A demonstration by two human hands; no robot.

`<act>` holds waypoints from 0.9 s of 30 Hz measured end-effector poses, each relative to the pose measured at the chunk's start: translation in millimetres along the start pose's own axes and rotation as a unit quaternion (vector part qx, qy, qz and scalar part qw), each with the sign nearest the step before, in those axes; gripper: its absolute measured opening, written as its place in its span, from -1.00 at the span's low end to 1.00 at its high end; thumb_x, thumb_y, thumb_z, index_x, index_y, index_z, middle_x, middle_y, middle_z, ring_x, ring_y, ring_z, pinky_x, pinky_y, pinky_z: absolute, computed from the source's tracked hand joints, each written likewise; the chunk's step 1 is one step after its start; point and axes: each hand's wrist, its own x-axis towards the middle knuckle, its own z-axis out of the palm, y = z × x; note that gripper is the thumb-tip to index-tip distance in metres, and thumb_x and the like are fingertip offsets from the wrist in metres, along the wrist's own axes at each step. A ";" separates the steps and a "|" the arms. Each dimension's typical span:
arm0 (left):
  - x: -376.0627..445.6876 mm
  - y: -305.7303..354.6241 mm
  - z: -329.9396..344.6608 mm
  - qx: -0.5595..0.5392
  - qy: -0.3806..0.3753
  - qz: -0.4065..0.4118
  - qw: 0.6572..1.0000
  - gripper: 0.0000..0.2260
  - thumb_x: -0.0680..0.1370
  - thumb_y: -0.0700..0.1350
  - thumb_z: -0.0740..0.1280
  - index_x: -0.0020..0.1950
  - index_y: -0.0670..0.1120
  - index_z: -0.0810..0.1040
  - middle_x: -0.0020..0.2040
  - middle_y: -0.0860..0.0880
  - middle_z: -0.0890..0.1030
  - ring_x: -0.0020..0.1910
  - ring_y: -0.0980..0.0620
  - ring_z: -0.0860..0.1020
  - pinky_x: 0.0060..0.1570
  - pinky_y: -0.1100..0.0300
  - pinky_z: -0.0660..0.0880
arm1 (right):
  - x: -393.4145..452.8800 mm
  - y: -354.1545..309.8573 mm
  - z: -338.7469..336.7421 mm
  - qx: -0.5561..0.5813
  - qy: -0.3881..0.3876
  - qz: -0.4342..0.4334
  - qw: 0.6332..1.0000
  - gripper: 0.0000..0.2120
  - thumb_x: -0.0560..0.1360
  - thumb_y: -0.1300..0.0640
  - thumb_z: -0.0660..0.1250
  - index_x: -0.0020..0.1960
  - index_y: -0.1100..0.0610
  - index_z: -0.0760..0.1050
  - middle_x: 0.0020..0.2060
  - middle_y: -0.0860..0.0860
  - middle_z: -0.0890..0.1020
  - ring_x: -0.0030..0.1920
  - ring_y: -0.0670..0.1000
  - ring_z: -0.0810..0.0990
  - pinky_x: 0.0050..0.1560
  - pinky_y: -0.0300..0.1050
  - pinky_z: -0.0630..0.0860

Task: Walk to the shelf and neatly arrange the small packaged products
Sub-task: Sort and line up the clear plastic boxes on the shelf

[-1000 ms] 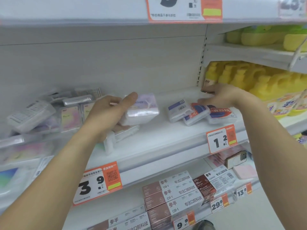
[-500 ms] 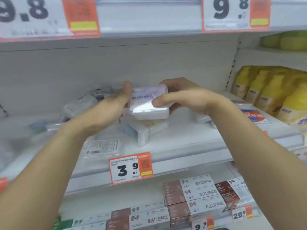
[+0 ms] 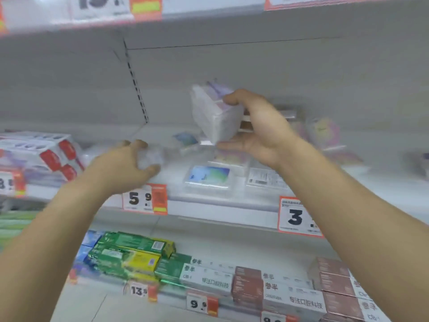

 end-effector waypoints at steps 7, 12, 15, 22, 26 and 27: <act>5.2 -41.8 5.7 -0.035 0.051 0.069 0.996 -0.22 0.18 0.51 0.11 0.33 0.20 0.44 0.25 0.00 0.45 0.27 -0.09 0.35 0.25 -0.07 0.34 | 72.7 25.4 82.1 -0.135 0.072 -0.070 0.986 -0.63 0.28 0.00 0.57 0.01 0.10 0.57 -0.08 -0.01 0.60 -0.10 0.02 0.61 -0.25 -0.12 0.58; 14.3 -51.3 7.6 -0.090 0.050 0.050 0.993 -0.09 0.11 0.57 0.14 0.36 0.16 0.40 0.32 -0.10 0.38 0.36 -0.13 0.28 0.37 -0.08 0.25 | 124.0 52.9 116.4 -0.296 0.072 -0.155 0.940 -0.71 0.33 -0.02 0.57 -0.09 0.04 0.53 -0.02 -0.02 0.56 -0.11 -0.09 0.53 -0.22 -0.30 0.39; 20.4 -55.2 5.9 -0.105 0.012 0.023 0.994 0.13 0.05 0.59 0.17 0.50 0.02 0.20 0.42 -0.15 0.34 0.41 -0.17 0.32 0.39 -0.12 0.28 | 134.7 63.3 125.1 -0.333 -0.024 -0.056 0.941 -0.61 0.48 -0.16 0.39 -0.02 0.18 0.63 -0.09 -0.04 0.63 -0.06 -0.01 0.59 -0.08 -0.17 0.45; 30.0 -39.4 0.5 -0.040 -0.001 0.012 0.999 0.10 0.09 0.61 0.09 0.51 0.04 0.16 0.45 -0.13 0.34 0.46 -0.14 0.24 0.38 -0.22 0.19 | 109.5 47.3 87.4 -0.421 -0.110 -0.157 0.887 -0.84 0.58 0.11 0.31 0.03 0.10 0.66 0.04 -0.05 0.69 0.08 -0.04 0.64 0.13 -0.11 0.55; 37.5 1.0 -7.2 -0.166 0.079 0.049 0.982 -0.16 0.25 0.49 0.08 0.43 0.07 0.30 0.40 -0.08 0.38 0.43 -0.11 0.25 0.37 -0.06 0.20 | 105.3 17.6 20.8 -0.536 0.060 -0.275 0.796 -0.83 0.51 0.23 0.31 0.03 0.14 0.66 0.01 0.04 0.68 0.06 0.05 0.61 0.04 -0.31 0.41; 40.5 13.6 -7.6 -0.203 0.085 0.062 0.973 -0.26 0.33 0.42 0.14 0.40 0.04 0.35 0.36 -0.09 0.42 0.39 -0.11 0.30 0.31 0.03 0.25 | 107.6 9.5 1.4 -0.575 0.095 -0.248 0.774 -0.79 0.50 0.20 0.33 0.11 0.11 0.63 0.09 0.07 0.63 0.12 0.08 0.58 0.10 -0.27 0.41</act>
